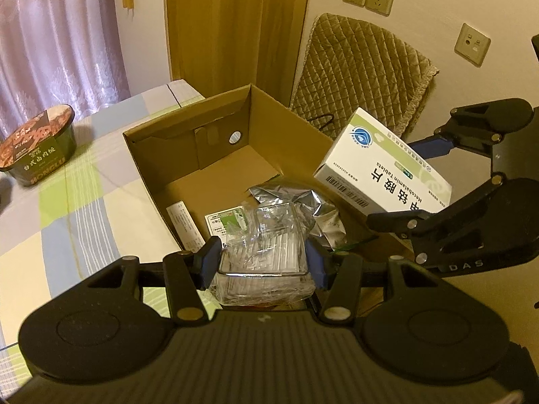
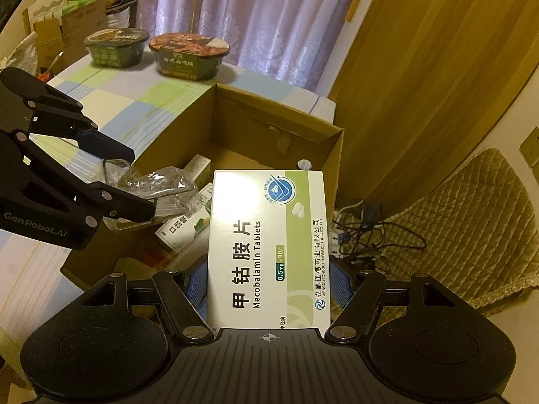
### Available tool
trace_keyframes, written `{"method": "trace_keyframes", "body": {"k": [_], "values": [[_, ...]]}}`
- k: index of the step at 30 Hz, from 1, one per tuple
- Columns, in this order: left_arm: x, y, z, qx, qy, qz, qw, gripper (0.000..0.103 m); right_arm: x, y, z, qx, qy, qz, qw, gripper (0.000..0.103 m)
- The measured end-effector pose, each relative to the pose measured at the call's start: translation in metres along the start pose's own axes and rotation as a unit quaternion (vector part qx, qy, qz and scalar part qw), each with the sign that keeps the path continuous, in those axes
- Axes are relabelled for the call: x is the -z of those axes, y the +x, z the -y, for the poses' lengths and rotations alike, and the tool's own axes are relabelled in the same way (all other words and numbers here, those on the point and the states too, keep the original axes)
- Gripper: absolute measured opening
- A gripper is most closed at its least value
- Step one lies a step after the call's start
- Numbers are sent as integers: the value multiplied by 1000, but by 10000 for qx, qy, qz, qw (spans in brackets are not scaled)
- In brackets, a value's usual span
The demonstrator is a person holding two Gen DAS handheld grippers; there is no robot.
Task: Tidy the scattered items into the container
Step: 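Lower the wire rack into the box with the left gripper while the right gripper lowers the medicine box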
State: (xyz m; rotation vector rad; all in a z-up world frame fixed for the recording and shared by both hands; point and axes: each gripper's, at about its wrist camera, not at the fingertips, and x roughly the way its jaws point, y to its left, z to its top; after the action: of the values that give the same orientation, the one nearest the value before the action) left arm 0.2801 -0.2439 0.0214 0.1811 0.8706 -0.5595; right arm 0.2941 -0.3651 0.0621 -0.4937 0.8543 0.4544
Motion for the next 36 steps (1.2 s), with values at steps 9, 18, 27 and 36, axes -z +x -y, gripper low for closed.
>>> {"method": "trace_keyframes", "body": {"k": [9, 18, 27, 36], "values": [[1, 9, -3, -11, -124, -29, 9999, 49, -4, 9, 3, -14, 132, -47, 9999, 73], [3, 3, -9, -260, -77, 123, 9996, 70, -8, 15, 4, 11, 196, -48, 9998, 73], [28, -18, -32, -430, -491, 212, 9976, 80, -12, 29, 1, -163, 458, -81, 9988, 73], [41, -27, -29, -445, -532, 289, 9972, 92, -8, 29, 5, -192, 881, 125, 9958, 103]]}}
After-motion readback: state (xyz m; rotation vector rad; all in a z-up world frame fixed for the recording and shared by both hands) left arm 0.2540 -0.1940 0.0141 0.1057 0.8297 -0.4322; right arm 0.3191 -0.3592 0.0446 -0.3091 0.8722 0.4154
